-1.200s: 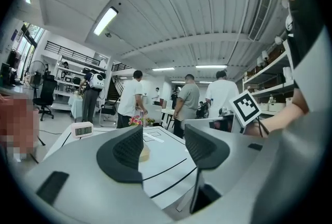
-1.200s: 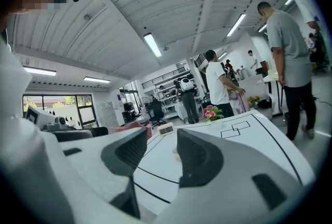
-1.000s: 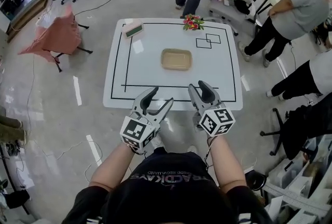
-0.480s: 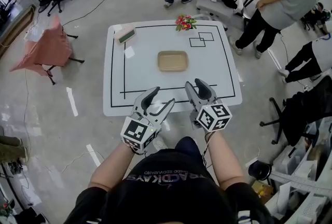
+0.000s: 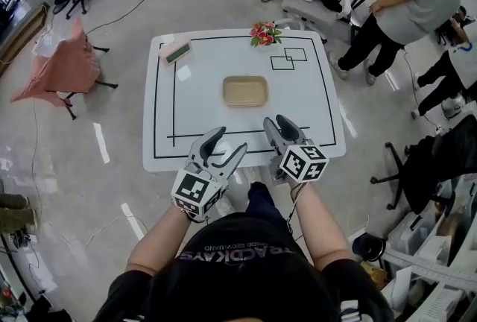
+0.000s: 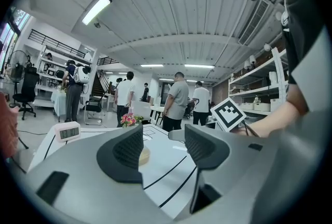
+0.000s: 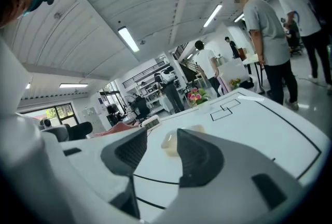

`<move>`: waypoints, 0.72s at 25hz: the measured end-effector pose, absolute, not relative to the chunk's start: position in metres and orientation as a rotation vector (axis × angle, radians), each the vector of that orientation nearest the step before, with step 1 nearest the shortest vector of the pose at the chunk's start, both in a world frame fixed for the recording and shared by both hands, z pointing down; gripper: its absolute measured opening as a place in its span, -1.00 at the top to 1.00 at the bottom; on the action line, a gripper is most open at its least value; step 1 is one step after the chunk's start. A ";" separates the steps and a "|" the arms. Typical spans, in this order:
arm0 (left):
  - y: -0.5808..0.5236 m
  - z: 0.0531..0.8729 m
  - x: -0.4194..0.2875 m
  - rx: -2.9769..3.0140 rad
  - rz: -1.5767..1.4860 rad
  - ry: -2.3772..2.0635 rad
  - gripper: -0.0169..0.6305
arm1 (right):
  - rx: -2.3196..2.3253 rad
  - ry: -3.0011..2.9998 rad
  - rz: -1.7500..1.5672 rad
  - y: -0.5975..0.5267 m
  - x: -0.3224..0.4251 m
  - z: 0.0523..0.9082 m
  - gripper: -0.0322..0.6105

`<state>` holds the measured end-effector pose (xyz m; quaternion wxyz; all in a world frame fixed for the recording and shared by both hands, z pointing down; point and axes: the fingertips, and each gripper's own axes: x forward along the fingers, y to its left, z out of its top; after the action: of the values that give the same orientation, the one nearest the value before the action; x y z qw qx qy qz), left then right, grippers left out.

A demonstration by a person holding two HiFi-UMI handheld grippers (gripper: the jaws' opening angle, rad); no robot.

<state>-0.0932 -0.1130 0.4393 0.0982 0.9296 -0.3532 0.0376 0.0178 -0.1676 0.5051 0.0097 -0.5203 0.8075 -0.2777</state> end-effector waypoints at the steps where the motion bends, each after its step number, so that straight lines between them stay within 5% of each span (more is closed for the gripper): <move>1: -0.117 0.441 -0.091 2.742 0.114 -1.052 0.19 | -1.623 2.510 -0.908 -0.172 0.021 0.513 0.39; 18: -0.175 0.473 -0.070 2.629 0.178 -1.119 0.19 | -1.561 2.232 -1.409 -0.237 0.049 0.606 0.39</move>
<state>-0.0699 -0.1746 0.4730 0.1390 0.9094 -0.3872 0.0616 0.0492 -0.2366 0.6055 0.0376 -0.5087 0.7273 -0.4592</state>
